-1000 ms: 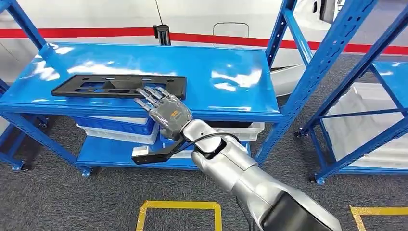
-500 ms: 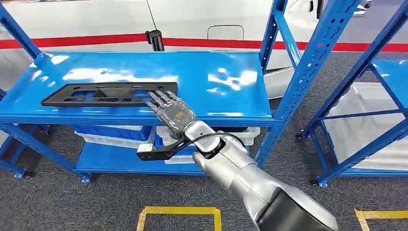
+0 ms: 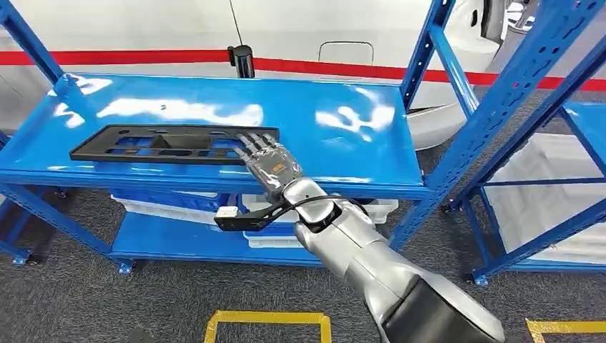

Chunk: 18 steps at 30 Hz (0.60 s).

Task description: Take the parts from the cabinet and place them on the table.

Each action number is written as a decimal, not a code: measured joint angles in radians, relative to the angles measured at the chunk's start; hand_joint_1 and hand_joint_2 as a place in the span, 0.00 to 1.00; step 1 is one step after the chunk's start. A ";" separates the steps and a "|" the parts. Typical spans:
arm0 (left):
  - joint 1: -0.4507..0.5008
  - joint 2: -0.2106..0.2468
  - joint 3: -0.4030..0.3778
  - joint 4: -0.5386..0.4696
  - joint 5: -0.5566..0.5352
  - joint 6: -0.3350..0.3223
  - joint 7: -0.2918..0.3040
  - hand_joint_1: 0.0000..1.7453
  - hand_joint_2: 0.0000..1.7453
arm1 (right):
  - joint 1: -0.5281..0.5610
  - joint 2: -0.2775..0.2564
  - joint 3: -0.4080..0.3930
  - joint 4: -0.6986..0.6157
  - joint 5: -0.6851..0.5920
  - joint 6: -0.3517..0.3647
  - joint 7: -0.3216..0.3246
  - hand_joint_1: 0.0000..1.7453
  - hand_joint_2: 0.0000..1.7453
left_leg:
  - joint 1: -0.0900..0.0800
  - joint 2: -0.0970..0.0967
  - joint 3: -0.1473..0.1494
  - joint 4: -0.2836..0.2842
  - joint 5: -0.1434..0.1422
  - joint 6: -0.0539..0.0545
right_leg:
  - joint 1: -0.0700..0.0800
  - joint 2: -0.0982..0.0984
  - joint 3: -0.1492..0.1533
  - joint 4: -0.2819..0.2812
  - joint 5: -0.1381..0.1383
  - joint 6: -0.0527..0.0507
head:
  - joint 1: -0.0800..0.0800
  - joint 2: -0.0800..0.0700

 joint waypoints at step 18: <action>0.000 -0.001 0.000 0.000 0.001 -0.001 0.002 0.00 0.00 | -0.020 0.005 -0.005 0.002 0.014 0.022 0.006 0.00 1.00 | 0.014 0.002 -0.083 0.153 -0.037 -0.066 | -0.008 0.002 0.178 -0.337 0.136 -0.032 | -0.004 0.000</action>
